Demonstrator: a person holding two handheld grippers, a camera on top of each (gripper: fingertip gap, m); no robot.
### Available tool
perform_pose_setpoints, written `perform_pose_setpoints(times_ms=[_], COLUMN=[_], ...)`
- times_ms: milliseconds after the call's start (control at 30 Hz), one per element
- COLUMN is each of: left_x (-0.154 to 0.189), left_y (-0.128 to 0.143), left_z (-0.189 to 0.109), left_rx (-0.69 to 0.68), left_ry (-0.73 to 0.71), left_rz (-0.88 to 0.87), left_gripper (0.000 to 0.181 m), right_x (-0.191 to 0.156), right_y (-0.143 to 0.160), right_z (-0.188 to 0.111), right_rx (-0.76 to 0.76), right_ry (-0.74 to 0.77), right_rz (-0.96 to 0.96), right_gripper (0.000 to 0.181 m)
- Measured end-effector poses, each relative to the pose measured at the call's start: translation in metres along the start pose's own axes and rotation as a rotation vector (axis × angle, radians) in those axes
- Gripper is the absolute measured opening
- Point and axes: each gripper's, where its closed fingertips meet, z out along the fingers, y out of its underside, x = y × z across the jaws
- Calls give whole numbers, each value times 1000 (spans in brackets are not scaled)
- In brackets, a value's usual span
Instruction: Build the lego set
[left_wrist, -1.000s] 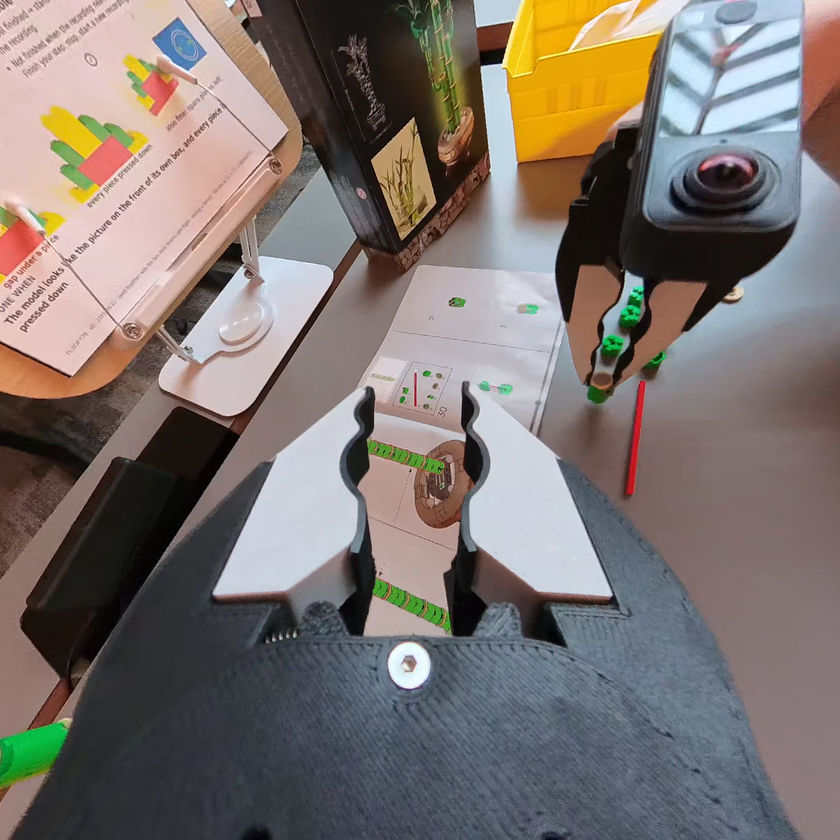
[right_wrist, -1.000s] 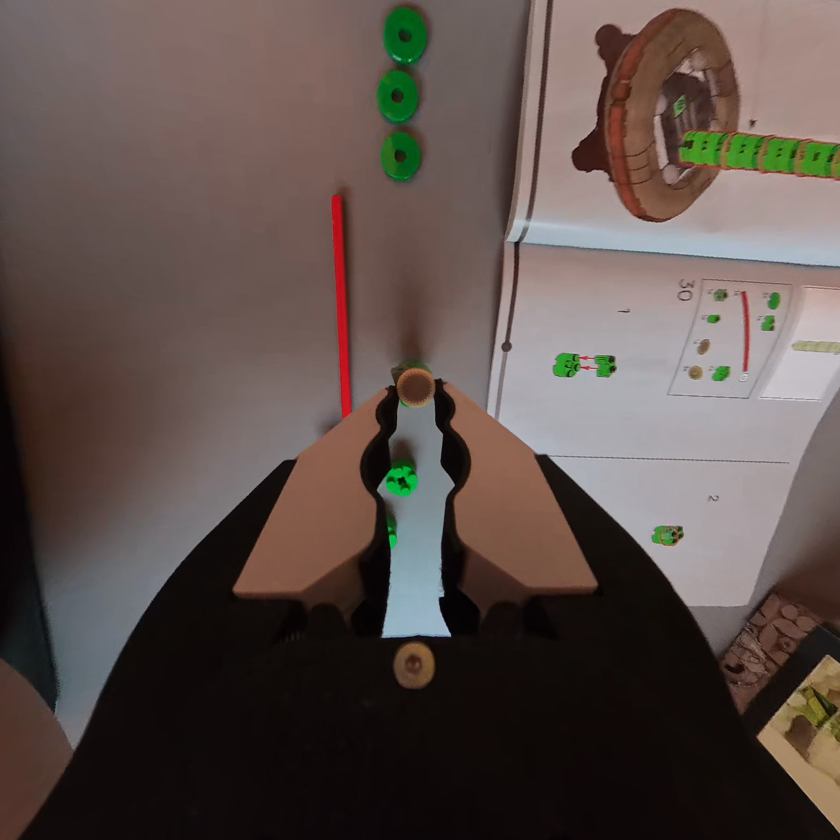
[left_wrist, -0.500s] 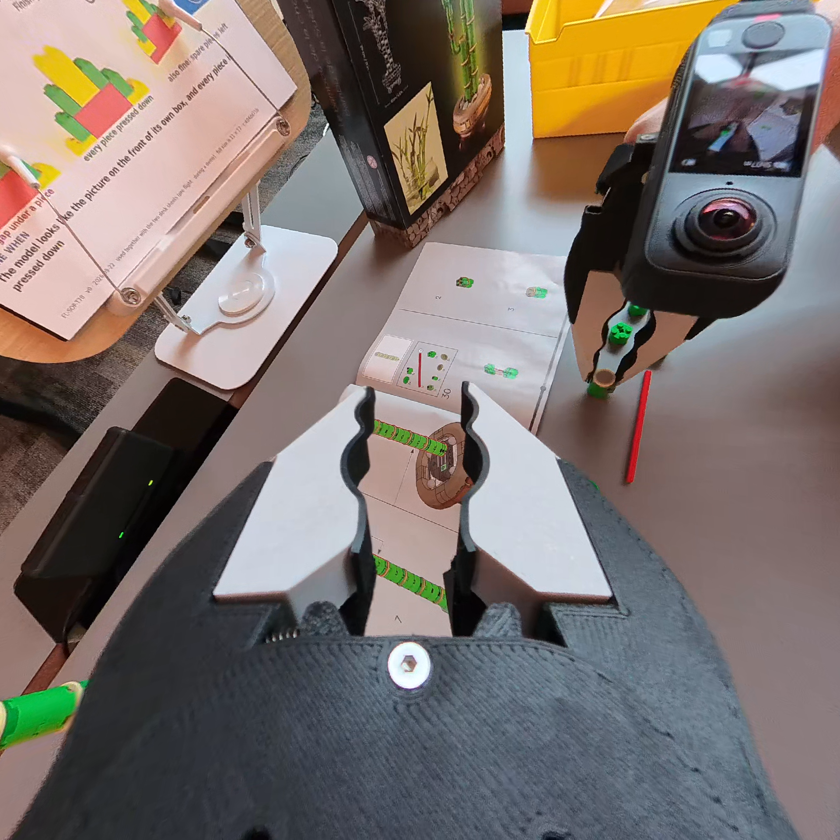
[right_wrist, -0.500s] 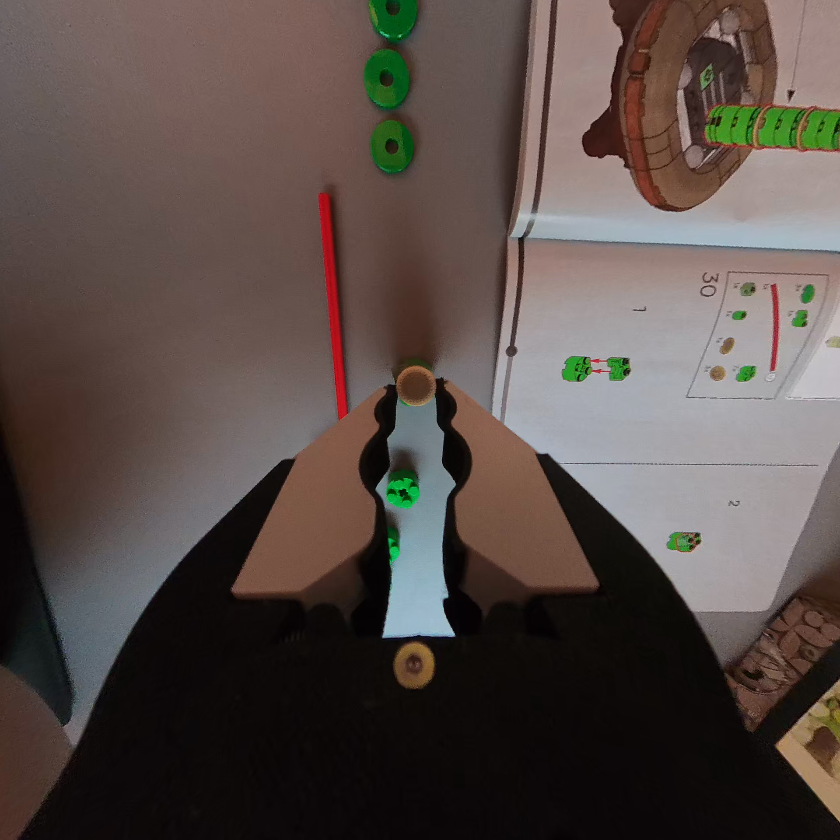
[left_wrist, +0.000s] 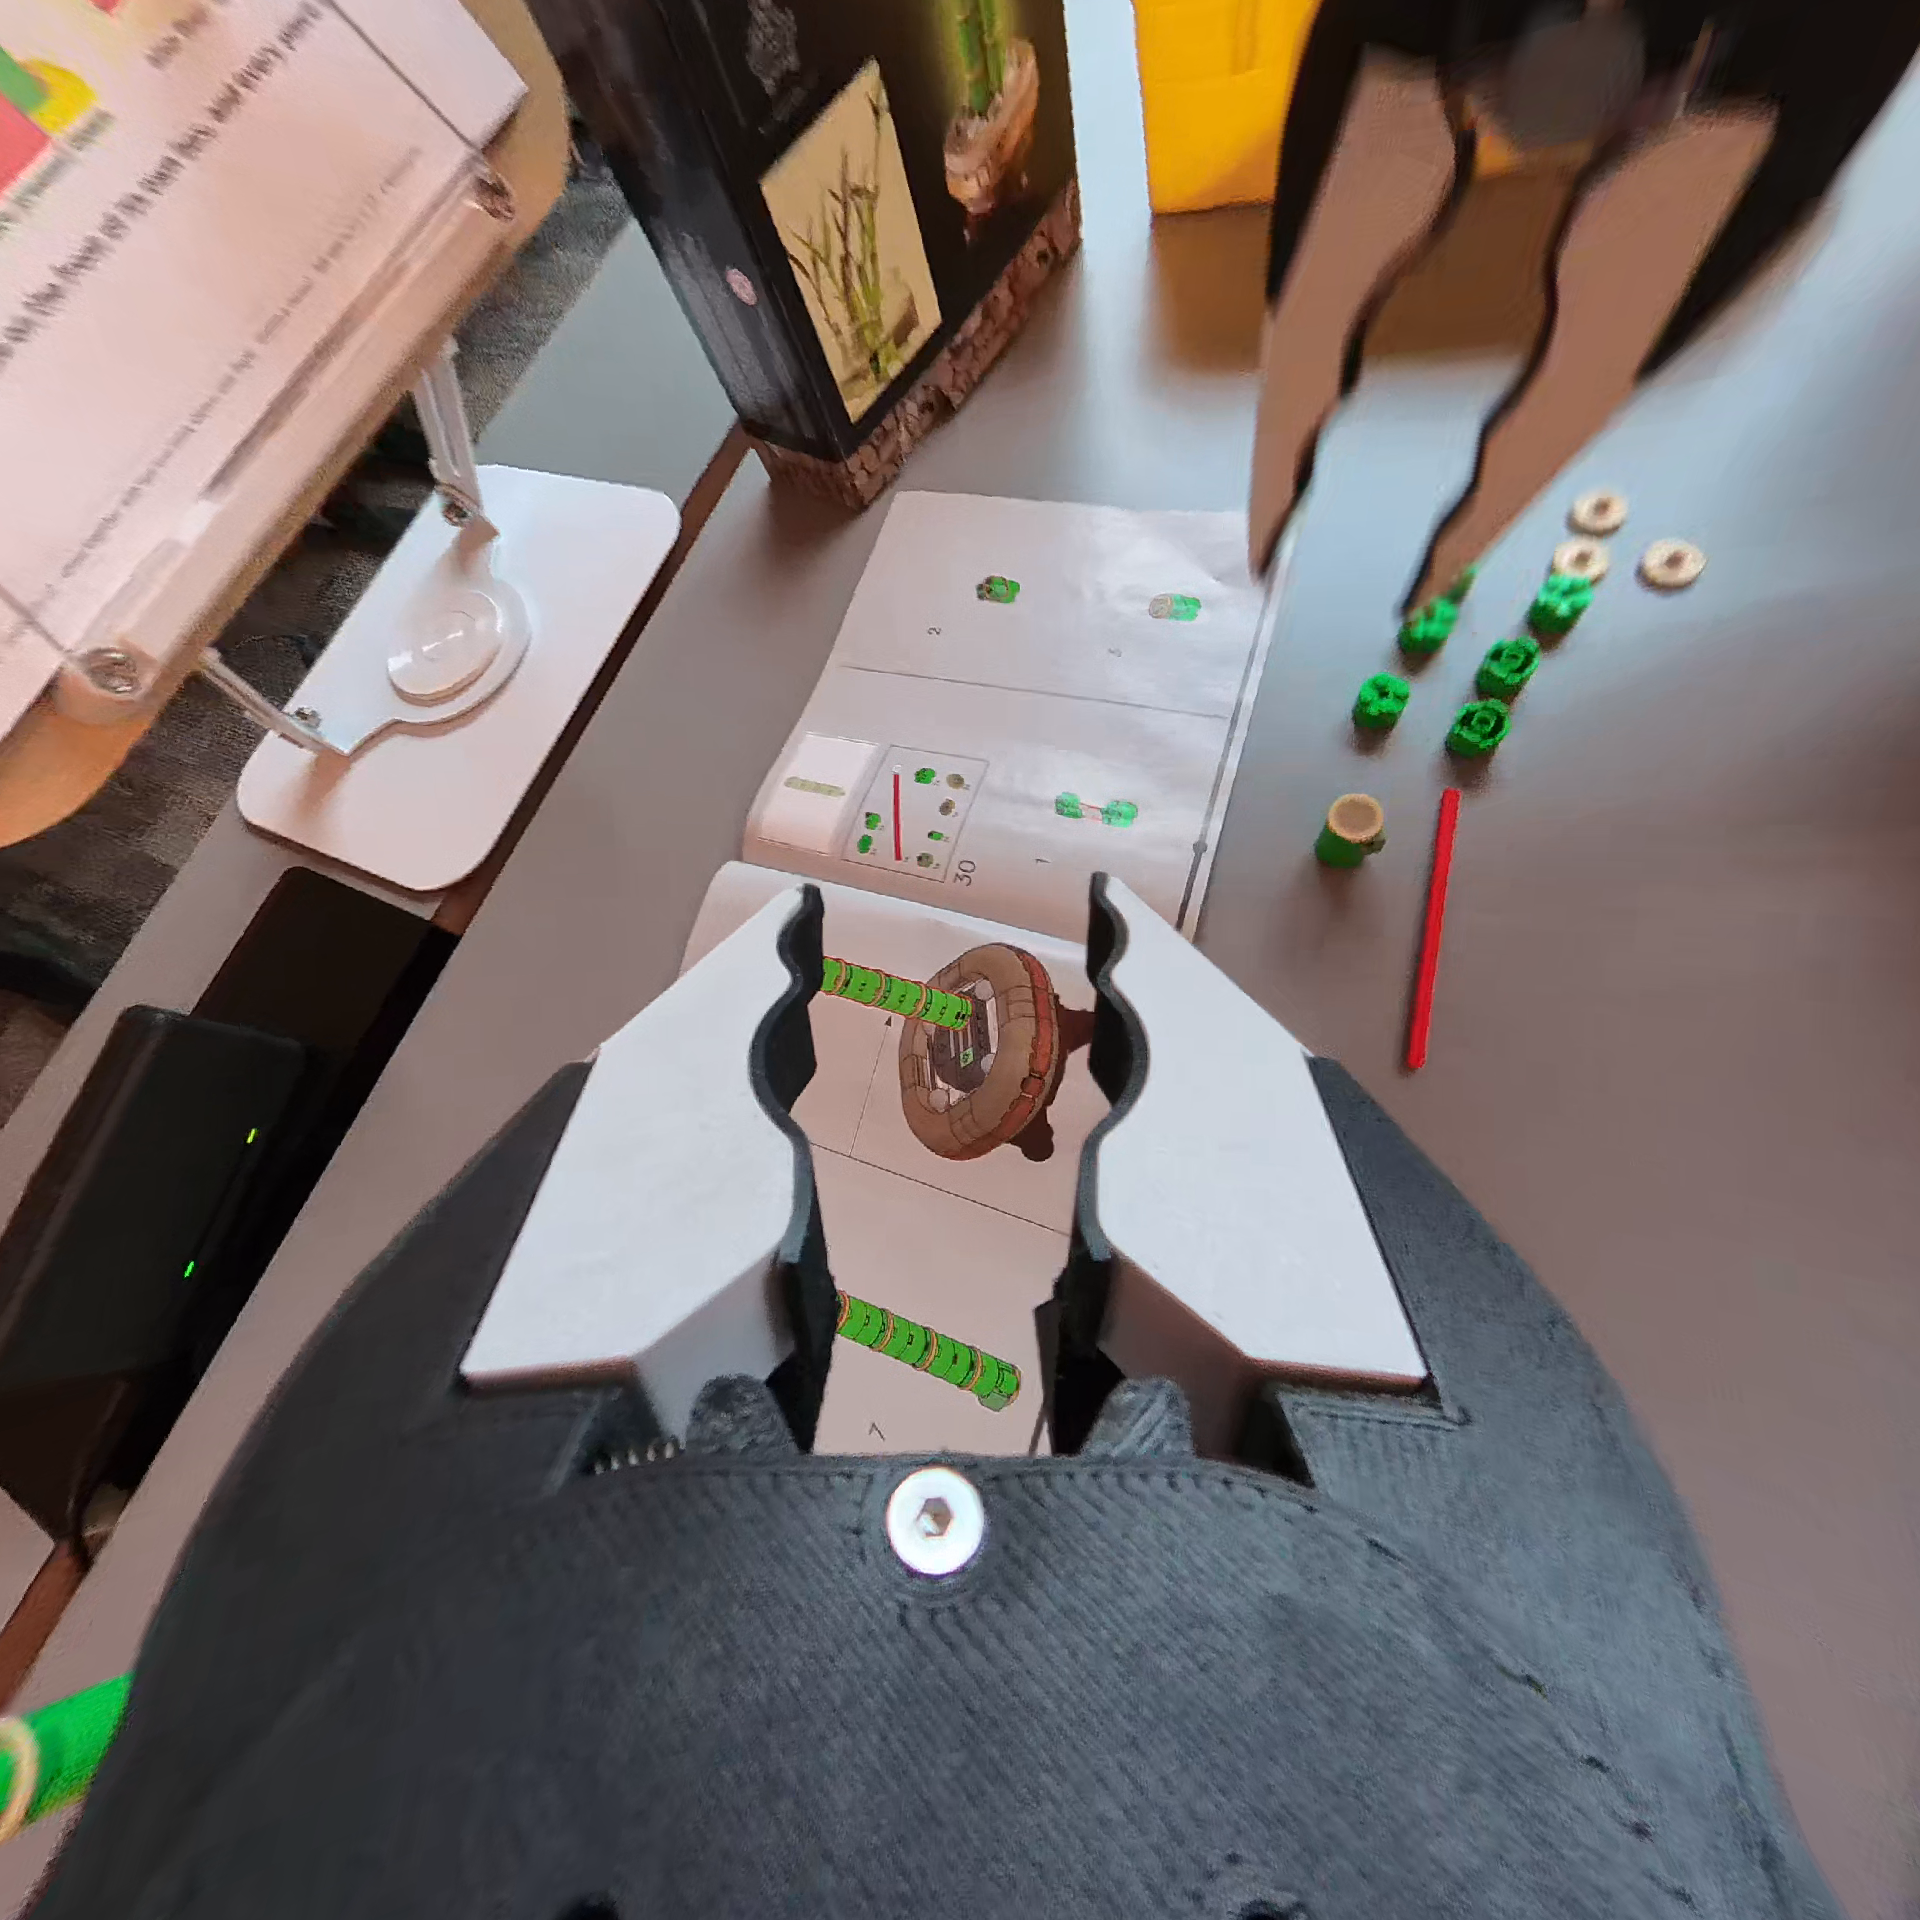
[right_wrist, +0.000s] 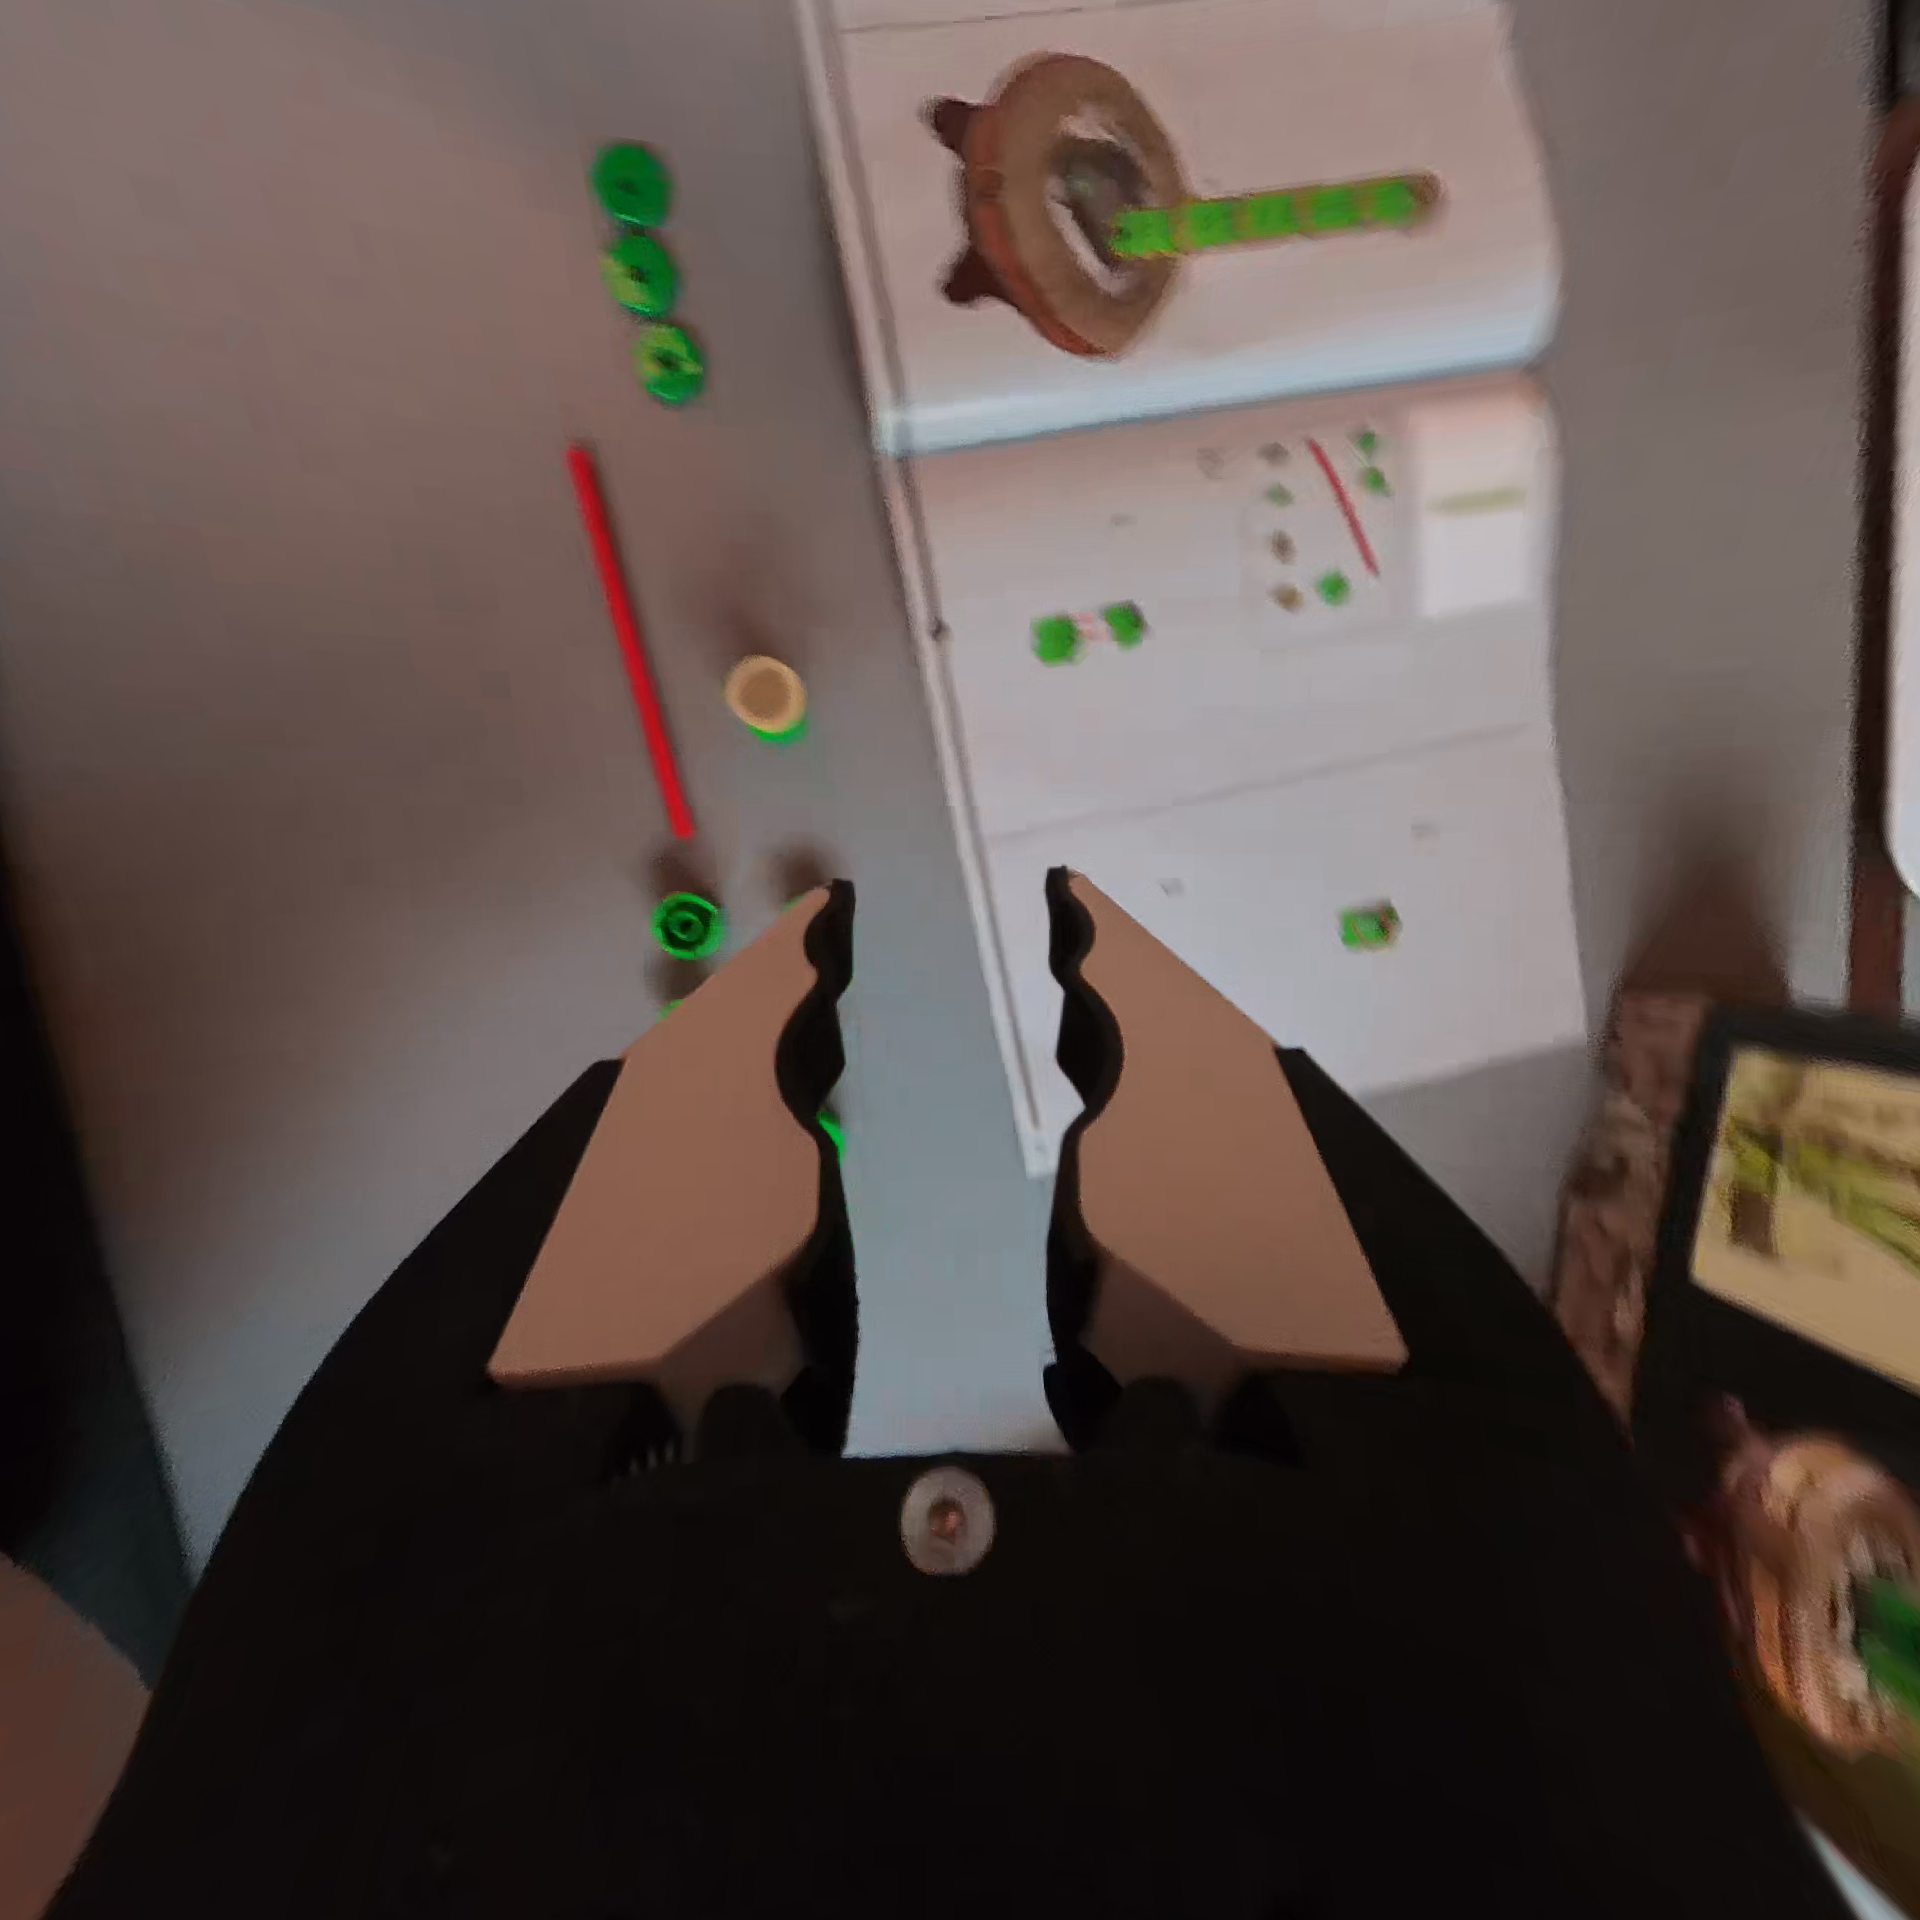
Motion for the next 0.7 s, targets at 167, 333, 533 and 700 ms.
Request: perform_pose_setpoints(times_ms=[167, 333, 533, 700], left_x=[24, 55, 67, 65], left_y=[17, 32, 44, 46], left_z=[48, 82, 103, 109], left_rx=[-56, -94, -116, -108], left_ry=[33, 136, 154, 155], left_rz=[109, 120, 141, 134], left_gripper=[53, 58, 52, 50], right_x=[42, 47, 45, 44], right_y=[62, 73, 88, 91], right_z=[-5, -2, 7, 13], right_rx=[-38, 15, -44, -45], right_ry=[95, 65, 42, 18], right_rz=[257, 360, 363, 373], right_gripper=[38, 38, 37, 37])
